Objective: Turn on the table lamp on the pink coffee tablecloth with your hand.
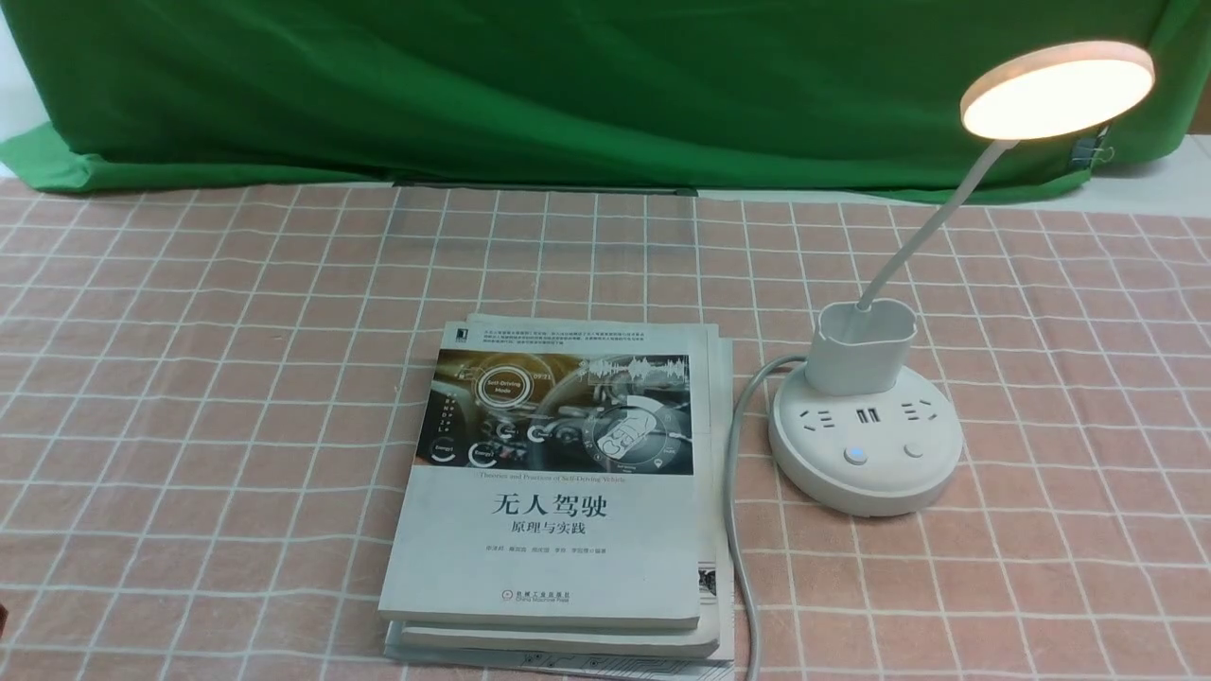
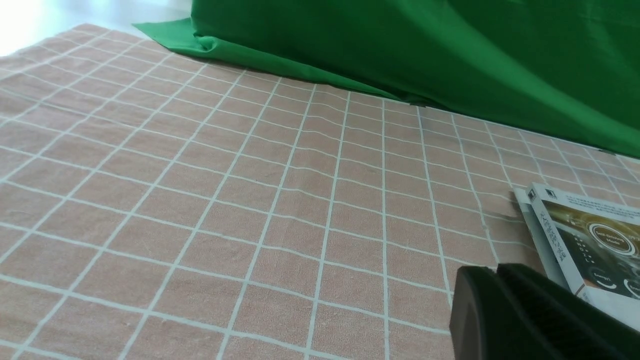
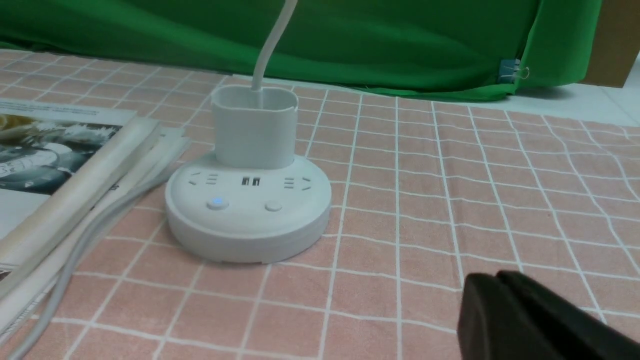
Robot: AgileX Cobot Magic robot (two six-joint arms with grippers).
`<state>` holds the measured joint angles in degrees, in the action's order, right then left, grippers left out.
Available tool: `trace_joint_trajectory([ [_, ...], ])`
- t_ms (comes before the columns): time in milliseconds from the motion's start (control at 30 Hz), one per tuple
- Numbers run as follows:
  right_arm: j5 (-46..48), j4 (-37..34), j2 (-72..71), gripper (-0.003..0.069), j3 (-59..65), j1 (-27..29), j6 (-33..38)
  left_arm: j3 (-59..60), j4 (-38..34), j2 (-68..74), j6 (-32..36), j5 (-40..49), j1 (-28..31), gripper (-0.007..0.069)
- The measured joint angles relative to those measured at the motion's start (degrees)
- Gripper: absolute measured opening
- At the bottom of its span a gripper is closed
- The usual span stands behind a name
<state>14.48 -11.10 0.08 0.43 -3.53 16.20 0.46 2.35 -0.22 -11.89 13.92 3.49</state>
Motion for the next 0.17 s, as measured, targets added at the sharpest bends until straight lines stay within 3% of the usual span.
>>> trace_joint_trajectory([
  [167, 0.0, 0.1, 0.0, 0.0052, 0.0, 0.0, 0.0, 0.0, 0.0, 0.0, 0.0, 0.0, 0.0, 0.0019],
])
